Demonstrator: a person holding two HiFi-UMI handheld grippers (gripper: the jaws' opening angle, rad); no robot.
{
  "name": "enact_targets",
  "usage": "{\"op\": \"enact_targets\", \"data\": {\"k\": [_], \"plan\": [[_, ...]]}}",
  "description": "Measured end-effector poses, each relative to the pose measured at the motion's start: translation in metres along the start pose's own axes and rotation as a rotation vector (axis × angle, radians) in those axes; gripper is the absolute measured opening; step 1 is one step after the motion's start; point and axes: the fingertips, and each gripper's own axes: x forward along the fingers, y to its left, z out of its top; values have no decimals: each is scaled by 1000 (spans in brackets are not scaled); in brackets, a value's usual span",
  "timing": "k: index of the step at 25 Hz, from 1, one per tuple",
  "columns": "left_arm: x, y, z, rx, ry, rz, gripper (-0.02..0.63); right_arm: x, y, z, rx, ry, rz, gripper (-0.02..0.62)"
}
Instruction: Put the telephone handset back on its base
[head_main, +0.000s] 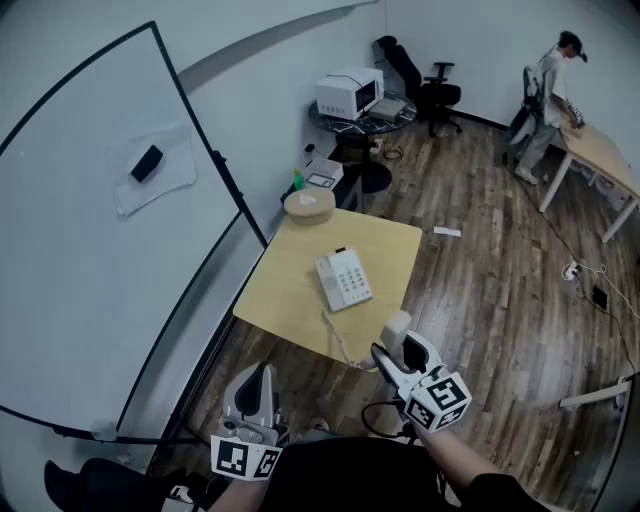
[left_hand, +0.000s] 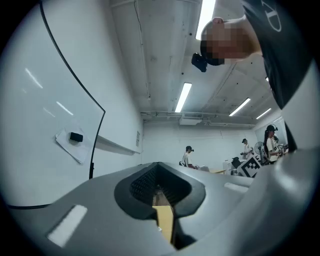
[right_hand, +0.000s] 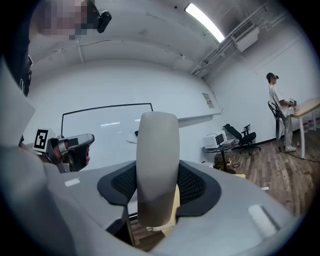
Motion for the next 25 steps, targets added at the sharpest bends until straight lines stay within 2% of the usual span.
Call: {"op": "enact_targets", "data": {"k": [6,11,20,25], "plan": [[-19,-21,11,-17,-12,-12,0,-23,15,1,-11,21,-5,232],[-32,-9,15,-42,-25,-19,0,-27,29,2,17,15,-8,233],[-48,6,17,-52,-37,-18,0,-30,47,8,-41,14,-47,233],[-48,4,21,-45,-43,-25,0,-37,51,8,-36,17,-48,233]]}}
